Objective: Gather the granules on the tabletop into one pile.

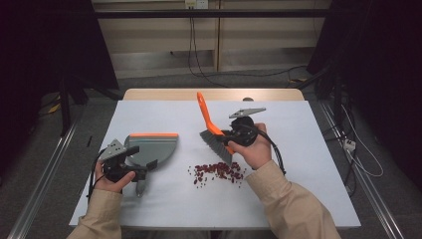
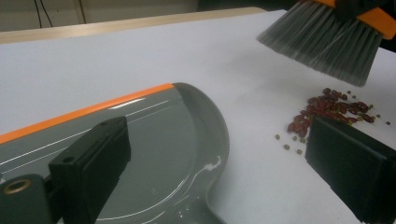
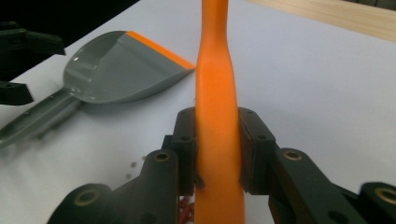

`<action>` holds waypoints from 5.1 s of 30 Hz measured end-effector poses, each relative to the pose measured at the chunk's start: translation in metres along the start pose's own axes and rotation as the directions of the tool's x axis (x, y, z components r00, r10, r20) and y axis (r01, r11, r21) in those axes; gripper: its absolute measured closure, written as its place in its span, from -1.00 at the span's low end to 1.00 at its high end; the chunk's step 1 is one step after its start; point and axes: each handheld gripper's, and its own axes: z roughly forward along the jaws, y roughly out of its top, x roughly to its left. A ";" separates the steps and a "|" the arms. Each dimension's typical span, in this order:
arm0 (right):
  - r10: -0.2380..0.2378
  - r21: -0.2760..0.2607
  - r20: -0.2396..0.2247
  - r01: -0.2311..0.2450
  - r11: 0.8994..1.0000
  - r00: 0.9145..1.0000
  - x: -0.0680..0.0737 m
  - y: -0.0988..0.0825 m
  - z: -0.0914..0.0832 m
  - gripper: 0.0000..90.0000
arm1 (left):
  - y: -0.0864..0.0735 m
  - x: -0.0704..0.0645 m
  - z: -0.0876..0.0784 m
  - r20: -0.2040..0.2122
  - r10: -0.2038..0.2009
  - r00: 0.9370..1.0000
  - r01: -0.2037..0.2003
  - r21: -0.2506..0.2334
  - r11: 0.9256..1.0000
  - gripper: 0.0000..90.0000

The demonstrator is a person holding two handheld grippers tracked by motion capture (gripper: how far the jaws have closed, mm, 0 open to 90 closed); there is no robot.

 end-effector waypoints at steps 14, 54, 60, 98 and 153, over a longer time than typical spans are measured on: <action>0.092 0.020 -0.085 -0.090 0.996 0.992 0.042 -0.014 0.024 0.59 | 0.000 0.000 -0.001 -0.002 0.005 1.000 -0.005 0.001 1.000 -0.85; 0.262 0.111 0.018 -0.262 0.959 0.965 0.024 -0.046 0.036 0.56 | 0.000 0.001 -0.002 -0.011 0.007 1.000 -0.007 0.003 1.000 -0.85; 0.270 0.100 0.040 -0.273 0.957 0.962 0.015 -0.051 0.026 0.56 | 0.000 0.000 -0.001 -0.012 0.008 1.000 -0.008 0.005 1.000 -0.85; 0.357 0.040 0.049 -0.359 0.933 0.933 -0.018 -0.061 -0.010 0.58 | 0.000 -0.001 0.002 -0.006 0.009 1.000 -0.009 0.009 1.000 -0.85; 0.332 0.069 0.128 -0.342 0.937 0.935 -0.022 -0.059 -0.013 0.58 | 0.000 0.000 0.000 -0.011 0.010 1.000 -0.010 0.005 1.000 -0.85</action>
